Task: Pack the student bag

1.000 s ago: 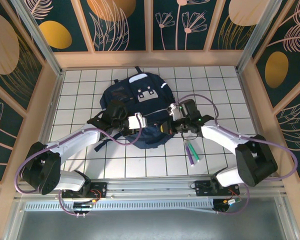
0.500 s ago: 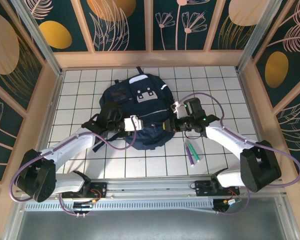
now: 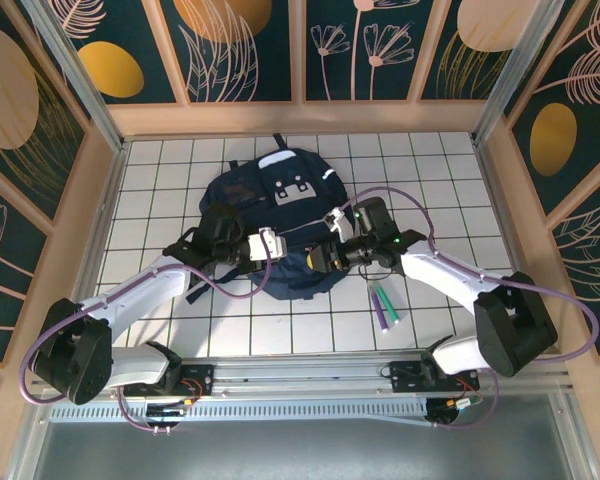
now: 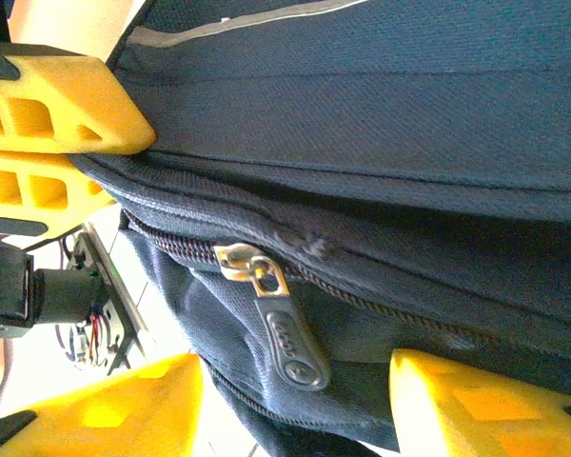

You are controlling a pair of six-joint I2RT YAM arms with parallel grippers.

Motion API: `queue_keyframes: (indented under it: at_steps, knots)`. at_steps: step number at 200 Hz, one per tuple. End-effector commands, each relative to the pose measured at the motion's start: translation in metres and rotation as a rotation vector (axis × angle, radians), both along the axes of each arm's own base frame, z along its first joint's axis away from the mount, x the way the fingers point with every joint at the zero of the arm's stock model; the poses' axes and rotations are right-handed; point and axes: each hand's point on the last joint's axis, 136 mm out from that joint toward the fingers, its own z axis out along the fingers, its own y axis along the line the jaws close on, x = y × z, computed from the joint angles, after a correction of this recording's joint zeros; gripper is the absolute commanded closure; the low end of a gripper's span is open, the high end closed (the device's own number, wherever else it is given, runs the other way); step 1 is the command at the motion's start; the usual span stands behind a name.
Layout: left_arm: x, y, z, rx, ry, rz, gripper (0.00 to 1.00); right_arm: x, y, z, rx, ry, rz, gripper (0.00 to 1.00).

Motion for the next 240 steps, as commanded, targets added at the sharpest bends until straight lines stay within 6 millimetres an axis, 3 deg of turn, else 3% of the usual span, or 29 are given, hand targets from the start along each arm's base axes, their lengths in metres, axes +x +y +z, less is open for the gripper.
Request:
queue_keyframes:
  at_steps: [1,53,104,237,240]
  knots:
    - [-0.007,-0.019,0.036,-0.135,-0.052,-0.1,1.0,0.0,0.016,0.016,0.06,-0.03,0.059,0.46]
    - [-0.011,-0.019,0.036,-0.148,-0.039,-0.111,1.0,-0.001,0.024,0.016,0.088,-0.01,0.097,0.48]
    - [-0.013,-0.016,0.032,-0.139,-0.032,-0.102,1.0,0.002,0.018,0.018,0.101,-0.026,0.081,0.49]
    - [-0.017,-0.012,0.029,-0.13,-0.037,-0.099,1.0,-0.017,0.025,0.019,0.252,0.064,0.24,0.72]
    - [-0.017,-0.012,0.029,-0.13,-0.037,-0.1,1.0,-0.01,0.019,0.019,0.255,0.061,0.218,0.73]
